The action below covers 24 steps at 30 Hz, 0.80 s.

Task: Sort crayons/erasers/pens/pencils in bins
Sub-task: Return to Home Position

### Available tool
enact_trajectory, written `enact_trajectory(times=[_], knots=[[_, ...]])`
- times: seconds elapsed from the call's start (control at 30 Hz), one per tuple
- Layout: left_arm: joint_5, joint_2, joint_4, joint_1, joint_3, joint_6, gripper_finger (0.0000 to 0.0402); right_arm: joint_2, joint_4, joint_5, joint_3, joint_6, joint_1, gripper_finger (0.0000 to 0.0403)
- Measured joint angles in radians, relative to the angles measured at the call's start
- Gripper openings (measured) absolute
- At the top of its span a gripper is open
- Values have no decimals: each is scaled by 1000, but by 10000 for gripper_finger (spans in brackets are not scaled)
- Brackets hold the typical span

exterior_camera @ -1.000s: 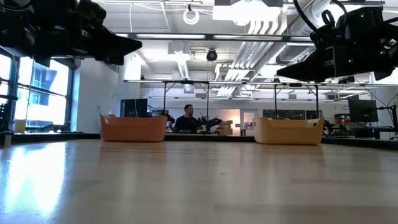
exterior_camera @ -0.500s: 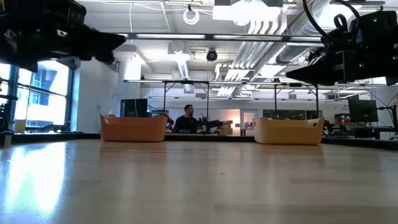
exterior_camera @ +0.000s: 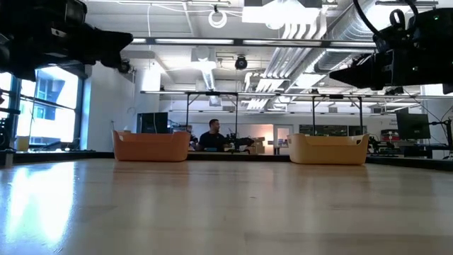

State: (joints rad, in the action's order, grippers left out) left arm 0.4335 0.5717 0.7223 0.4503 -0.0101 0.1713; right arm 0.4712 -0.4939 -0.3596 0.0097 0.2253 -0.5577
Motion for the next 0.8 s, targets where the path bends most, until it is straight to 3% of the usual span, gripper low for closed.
enact_trajectory(times=[0.37,0.8], knots=[[0,-193,-177,146,0,-72,1,-169,154,0,0,-9,-63,0],[8,-566,-528,236,-5,-92,1,-470,374,9,-1,-27,-128,0]])
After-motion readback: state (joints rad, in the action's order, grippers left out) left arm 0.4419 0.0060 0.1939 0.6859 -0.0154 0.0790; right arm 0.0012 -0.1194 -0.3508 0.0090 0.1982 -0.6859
